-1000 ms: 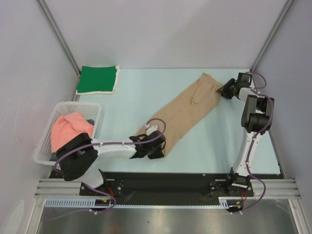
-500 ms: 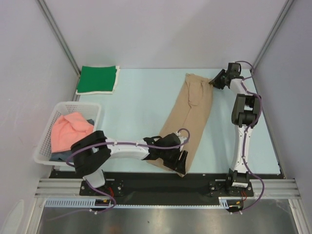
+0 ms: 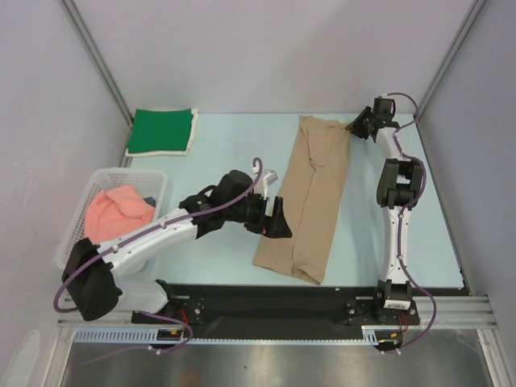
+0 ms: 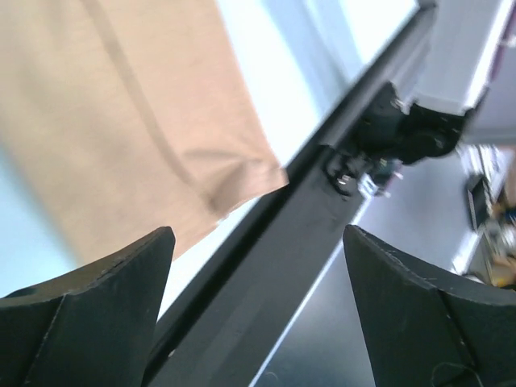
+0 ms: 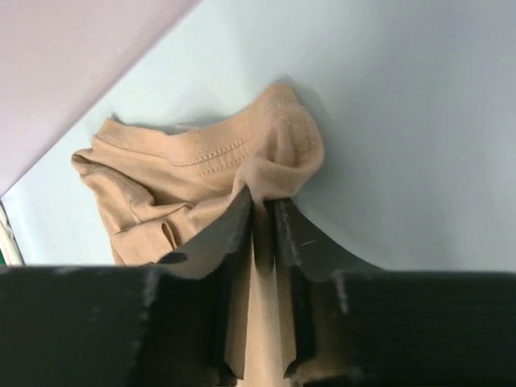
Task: Fold and stack the t-shirts
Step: Fold the tshirt
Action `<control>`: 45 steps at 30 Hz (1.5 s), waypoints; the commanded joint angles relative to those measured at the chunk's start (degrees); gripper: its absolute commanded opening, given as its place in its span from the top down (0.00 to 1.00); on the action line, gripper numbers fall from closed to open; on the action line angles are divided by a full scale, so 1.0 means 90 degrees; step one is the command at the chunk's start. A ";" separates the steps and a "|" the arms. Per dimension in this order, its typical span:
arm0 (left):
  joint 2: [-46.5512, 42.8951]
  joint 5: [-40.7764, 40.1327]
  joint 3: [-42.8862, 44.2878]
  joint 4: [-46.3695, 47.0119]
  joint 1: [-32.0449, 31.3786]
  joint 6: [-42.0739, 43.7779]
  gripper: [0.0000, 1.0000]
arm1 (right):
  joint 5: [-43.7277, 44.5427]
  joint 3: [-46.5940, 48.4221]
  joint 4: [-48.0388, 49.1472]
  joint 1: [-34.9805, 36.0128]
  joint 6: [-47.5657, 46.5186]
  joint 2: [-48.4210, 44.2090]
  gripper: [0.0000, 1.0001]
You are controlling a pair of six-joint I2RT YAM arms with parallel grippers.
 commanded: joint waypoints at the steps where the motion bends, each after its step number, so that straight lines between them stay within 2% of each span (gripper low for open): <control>1: -0.0563 -0.0587 -0.0328 -0.0751 0.0357 0.0294 0.08 | -0.0023 0.1143 0.0184 -0.0021 -0.0183 0.0490 0.74; 2: -0.0622 -0.0568 -0.0425 -0.0771 0.0590 0.0343 0.07 | 0.0034 0.1302 -0.0117 -0.0021 -0.0203 0.0521 0.59; 5: -0.0817 -0.0597 -0.0680 -0.1122 0.1010 0.0567 0.07 | 0.0307 0.1392 -0.0887 -0.0148 -0.0319 0.0093 0.40; 7: -0.0934 -0.0675 -0.0817 -0.1298 0.1158 0.0820 0.10 | 0.0744 0.1294 -0.1503 -0.0391 -0.0417 -0.0326 0.35; 10: -0.1023 -0.0452 -0.1031 -0.1357 0.1451 0.1026 0.14 | 0.1107 0.0739 -0.2831 -0.0742 -0.0632 -0.1507 0.32; 11: -0.1023 -0.0403 -0.1090 -0.1329 0.1471 0.1027 0.15 | 0.1157 0.0244 -0.3531 -0.0783 -0.0662 -0.2090 0.31; 13: -0.0829 -0.0121 -0.1266 -0.1172 0.1578 0.1017 0.15 | 0.1099 -0.0722 -0.3965 -0.0803 -0.0866 -0.2883 0.28; 14: -0.0750 -0.0042 -0.1305 -0.1124 0.1598 0.1008 0.16 | 0.1031 -0.1308 -0.3919 -0.0773 -0.0935 -0.3777 0.27; 15: -0.0643 0.0008 -0.1373 -0.0978 0.1608 0.0988 0.16 | 0.0963 -0.2628 -0.3841 -0.0744 -0.1003 -0.4220 0.26; 16: -0.0574 0.0153 -0.1383 -0.0899 0.1627 0.0978 0.15 | 0.0991 -0.3251 -0.3667 -0.0715 -0.1023 -0.4670 0.25; 17: -0.0409 0.0213 -0.1403 -0.0831 0.1637 0.0978 0.16 | 0.0875 -0.3885 -0.3462 -0.0657 -0.1004 -0.5699 0.25; 18: -0.0321 0.0310 -0.1442 -0.0637 0.1637 0.0969 0.16 | 0.0429 -0.5303 -0.3208 -0.0608 -0.1004 -0.6164 0.25; 21: 0.0187 0.0574 -0.1403 -0.0528 0.1628 0.0910 0.15 | -0.0402 -0.7138 -0.2534 -0.0296 -0.0663 -0.7879 0.25; 22: 0.0304 0.0662 -0.1384 -0.0489 0.1647 0.0920 0.12 | -0.1034 -0.8139 -0.2435 -0.0159 -0.0517 -0.8196 0.25; 24: 0.0587 0.0730 -0.1316 -0.0343 0.1637 0.0949 0.11 | -0.1690 -0.9034 -0.2347 0.0288 -0.0311 -0.9150 0.25; 25: 0.0704 0.0711 -0.1276 -0.0342 0.1637 0.0959 0.11 | -0.1839 -0.9899 -0.2337 0.0436 -0.0185 -0.9456 0.27; 27: 0.1094 0.0634 -0.1053 -0.0487 0.1637 0.1085 0.17 | -0.2083 -1.0636 -0.2220 0.0932 0.0342 -1.0130 0.29; 28: 0.1193 0.0546 -0.0984 -0.0566 0.1637 0.1134 0.20 | -0.1998 -1.0881 -0.2297 0.1071 0.0537 -1.0771 0.32; 31: 0.1398 0.0379 -0.0905 -0.0625 0.1628 0.1290 0.25 | -0.1656 -1.1488 -0.2443 0.1675 0.1017 -1.1740 0.40; 33: 0.1525 0.0360 -0.0847 -0.0674 0.1637 0.1388 0.31 | -0.1645 -1.1898 -0.2454 0.1833 0.1347 -1.1958 0.46; 36: 0.1828 0.0399 -0.0856 -0.0704 0.1637 0.1418 0.37 | -0.1763 -1.2543 -0.2064 0.2194 0.1739 -1.2008 0.48; 45: 0.2063 0.0379 -0.1012 -0.0489 0.1628 0.1359 0.34 | -0.1441 -1.2974 -0.1341 0.2908 0.2219 -1.1648 0.44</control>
